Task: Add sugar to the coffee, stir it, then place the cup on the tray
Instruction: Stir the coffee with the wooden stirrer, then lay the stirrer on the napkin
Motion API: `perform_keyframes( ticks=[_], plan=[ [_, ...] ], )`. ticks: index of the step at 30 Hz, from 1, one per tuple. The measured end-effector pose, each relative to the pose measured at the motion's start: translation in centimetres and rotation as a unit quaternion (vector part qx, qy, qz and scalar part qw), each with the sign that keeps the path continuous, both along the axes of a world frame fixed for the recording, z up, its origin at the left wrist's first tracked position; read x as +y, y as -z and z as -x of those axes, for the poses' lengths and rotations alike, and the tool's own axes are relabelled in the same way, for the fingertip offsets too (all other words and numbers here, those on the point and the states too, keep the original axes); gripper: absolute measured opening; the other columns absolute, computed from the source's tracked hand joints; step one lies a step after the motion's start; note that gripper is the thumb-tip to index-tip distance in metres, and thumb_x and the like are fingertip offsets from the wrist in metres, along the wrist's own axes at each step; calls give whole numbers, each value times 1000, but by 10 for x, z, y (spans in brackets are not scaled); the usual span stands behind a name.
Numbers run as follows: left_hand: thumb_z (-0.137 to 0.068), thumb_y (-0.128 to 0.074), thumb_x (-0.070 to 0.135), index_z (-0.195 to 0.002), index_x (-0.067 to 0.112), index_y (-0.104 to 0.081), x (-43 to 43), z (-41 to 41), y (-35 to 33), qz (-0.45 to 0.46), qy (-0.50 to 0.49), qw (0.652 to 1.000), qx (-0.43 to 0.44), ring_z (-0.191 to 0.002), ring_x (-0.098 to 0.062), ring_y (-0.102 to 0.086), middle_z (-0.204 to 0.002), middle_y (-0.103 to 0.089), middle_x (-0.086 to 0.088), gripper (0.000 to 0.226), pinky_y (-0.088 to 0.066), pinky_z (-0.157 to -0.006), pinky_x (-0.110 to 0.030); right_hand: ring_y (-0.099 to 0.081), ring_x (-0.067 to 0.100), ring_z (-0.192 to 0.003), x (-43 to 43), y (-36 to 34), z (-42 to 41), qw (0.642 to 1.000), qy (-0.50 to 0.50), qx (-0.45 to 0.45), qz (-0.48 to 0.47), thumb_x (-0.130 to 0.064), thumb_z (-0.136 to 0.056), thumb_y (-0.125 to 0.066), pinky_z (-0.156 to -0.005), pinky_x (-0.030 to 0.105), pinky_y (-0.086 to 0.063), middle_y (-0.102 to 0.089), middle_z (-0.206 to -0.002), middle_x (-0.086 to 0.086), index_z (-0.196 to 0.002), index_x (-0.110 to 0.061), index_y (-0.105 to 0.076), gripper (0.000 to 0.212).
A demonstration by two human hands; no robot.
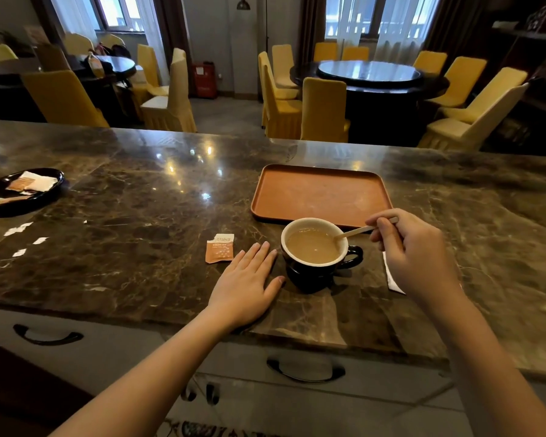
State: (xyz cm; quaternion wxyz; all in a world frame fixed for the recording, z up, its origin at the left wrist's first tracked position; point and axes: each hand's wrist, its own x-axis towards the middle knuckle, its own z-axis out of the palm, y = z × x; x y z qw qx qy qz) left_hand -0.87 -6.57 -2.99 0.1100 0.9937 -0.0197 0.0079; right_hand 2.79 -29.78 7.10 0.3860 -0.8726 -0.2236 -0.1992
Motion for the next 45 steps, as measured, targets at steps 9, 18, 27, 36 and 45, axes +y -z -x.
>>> perform_keyframes(
  ticks=[9, 18, 27, 36, 45],
  plan=[
    [-93, -19, 52, -144, 25, -3, 0, 0, 1, -1, 5, 1000, -4, -142, -9, 6, -156, 1, 3, 60, 4, -115, -31, -65, 15, -73, -37, 0, 14, 979, -3, 101, -176, -15, -93, -43, -64, 21, -56, -68, -81, 3, -96, -13, -64, 21],
    [-93, -19, 53, -143, 25, -3, 0, -1, 2, -11, 3, 1000, -2, -142, -8, 6, -156, 1, 4, 60, 6, -113, -29, -65, 7, -82, -109, 41, 28, 995, 92, 23, -34, -11, -90, -48, -78, 15, -50, -68, -92, 5, -110, -10, -61, 24],
    [-93, -19, 51, -143, 24, -3, 1, 0, 1, -15, 8, 1000, 3, -141, -8, 5, -156, 1, 2, 59, 5, -113, -30, -52, 22, -106, -97, 100, 44, 986, 50, 0, 162, -9, -86, -56, -86, 29, -44, -62, -111, 17, -120, -5, -57, 34],
    [-94, -18, 51, -144, 23, -3, -2, 1, -1, -19, 4, 1000, 2, -142, -10, 6, -156, 1, 2, 59, 5, -114, -30, -39, 12, -125, -99, 103, 50, 985, 20, 55, 165, -29, -84, -48, -103, 32, -34, -50, -134, 8, -129, -8, -49, 49],
    [-93, -17, 51, -144, 23, -2, -1, -1, 1, -22, 3, 1000, 7, -142, -10, 7, -156, 2, 1, 60, 5, -114, -31, -45, 21, -122, -82, 90, 52, 983, 57, 51, 167, -30, -84, -52, -99, 32, -35, -55, -129, 11, -123, -8, -54, 45]
  ],
)
